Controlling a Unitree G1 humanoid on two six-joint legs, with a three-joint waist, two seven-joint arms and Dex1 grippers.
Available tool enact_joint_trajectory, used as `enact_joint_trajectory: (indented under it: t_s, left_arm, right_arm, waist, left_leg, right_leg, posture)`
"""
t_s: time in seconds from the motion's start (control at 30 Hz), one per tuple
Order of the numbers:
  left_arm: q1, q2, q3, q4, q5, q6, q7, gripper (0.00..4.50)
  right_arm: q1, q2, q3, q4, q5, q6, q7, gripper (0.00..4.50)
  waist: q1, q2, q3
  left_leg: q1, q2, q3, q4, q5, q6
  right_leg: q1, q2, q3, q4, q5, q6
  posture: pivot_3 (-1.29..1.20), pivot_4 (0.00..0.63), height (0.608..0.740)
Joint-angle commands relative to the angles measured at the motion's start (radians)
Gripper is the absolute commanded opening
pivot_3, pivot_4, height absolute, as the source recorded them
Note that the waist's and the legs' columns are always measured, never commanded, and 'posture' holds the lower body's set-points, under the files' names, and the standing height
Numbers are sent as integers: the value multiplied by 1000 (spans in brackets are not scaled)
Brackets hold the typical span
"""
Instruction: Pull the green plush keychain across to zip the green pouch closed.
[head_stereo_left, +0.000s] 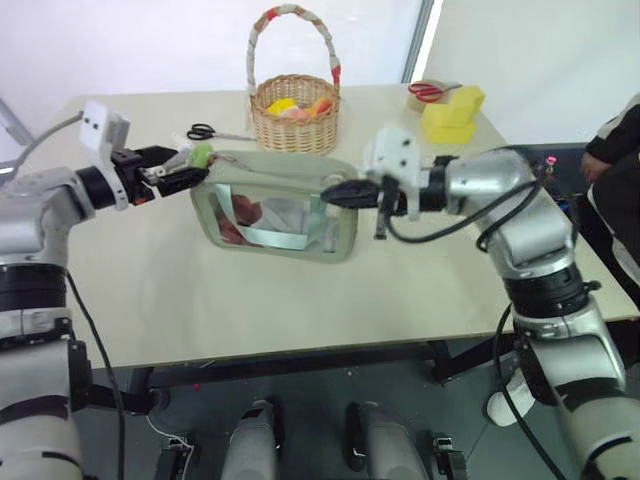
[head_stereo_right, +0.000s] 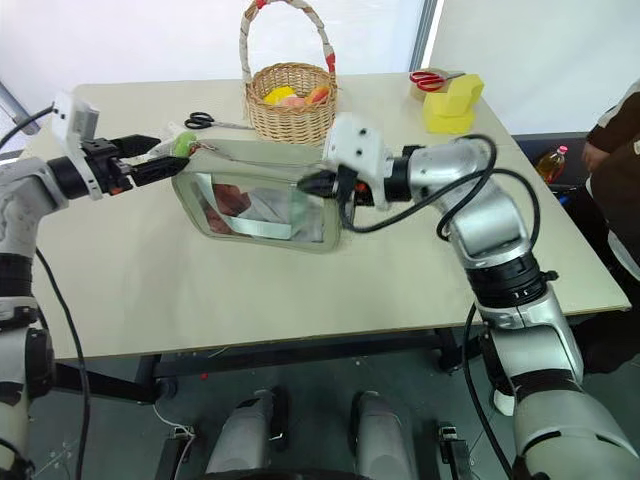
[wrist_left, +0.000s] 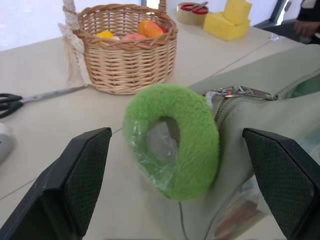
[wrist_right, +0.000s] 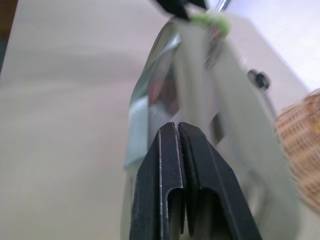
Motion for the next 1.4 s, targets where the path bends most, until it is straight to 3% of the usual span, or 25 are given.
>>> enact_joint_trajectory:
  t_s: [0.03, 0.07, 0.37, 0.47, 0.57, 0.6, 0.97, 1.07, 1.3, 1.4]
  left_arm:
    - [-24, 41, 36, -35, -14, 3, -15, 4500]
    - [-26, 44, 36, -35, -15, 3, -16, 4500]
    - [-47, 19, 14, -36, -1, -23, -1, 4500]
    - [-47, 15, 15, -43, -4, -16, -2, 4500]
    - [-44, 9, 15, -52, -9, -8, -3, 4500]
    - [-43, 5, 14, -51, -8, -9, 0, 4500]
    - [-7, -44, -21, -47, 39, -54, 24, 4500]
    - [-11, -38, -23, -24, 49, -66, 21, 3706]
    - [-20, -39, -11, 10, 48, -71, 13, 311]
    - [-27, -44, -10, -2, 39, -59, 10, 144]
  right_arm:
    - [-14, -16, -13, -5, -14, -9, -30, 1897]
    - [-5, -19, -2, 4, -26, -28, -29, 2423]
    - [30, 13, 71, 122, -99, -151, -32, 2423]
    - [29, 20, 79, 154, -117, -182, -30, 1723]
    - [32, 21, 89, 158, -126, -214, -19, 311]
    - [32, 21, 91, 156, -129, -225, -17, 144]
    - [36, 30, 88, 121, -121, -220, -6, 144]
    - [38, 30, 88, 115, -124, -218, -9, 0]
    - [44, 27, 87, 103, -127, -208, -11, 0]
    - [45, 27, 87, 104, -129, -209, -13, 0]
  waist:
    - [0, 0, 0]
    - [0, 0, 0]
    - [1, 0, 0]
    - [0, 0, 0]
    - [0, 0, 0]
    - [0, 0, 0]
    - [0, 0, 0]
    - [0, 0, 0]
    - [0, 0, 0]
    - [0, 0, 0]
  left_leg:
    - [0, 0, 0, 0, 0, 0]
    - [0, 0, 0, 0, 0, 0]
    - [0, 0, 0, 0, 0, 0]
    - [0, 0, 0, 0, 1, 1]
    - [0, 0, 0, 0, 1, 2]
    - [0, 0, 0, 0, 1, 2]
    - [0, 0, 0, 0, 1, 2]
    - [0, 0, 0, 0, 1, 2]
    - [0, 0, 0, 0, 1, 2]
    - [0, 0, 0, 0, 1, 2]
  right_leg:
    - [0, 0, 0, 0, 0, 0]
    - [0, 0, 0, 0, 0, 0]
    - [0, 0, 0, 0, 0, 0]
    - [0, 0, 0, 0, 0, 0]
    - [0, 0, 0, 0, 0, 0]
    - [0, 0, 0, 0, 0, 0]
    - [0, 0, 0, 0, 0, 0]
    - [0, 0, 0, 0, 0, 0]
    - [0, 0, 0, 0, 0, 0]
    - [0, 0, 0, 0, 0, 0]
  posture:
    - [0, 150, 740]
    - [0, 150, 740]
    - [0, 150, 740]
    - [0, 150, 740]
    - [0, 150, 740]
    - [0, 150, 740]
    - [0, 150, 740]
    - [0, 150, 740]
    - [0, 150, 740]
    - [0, 150, 740]
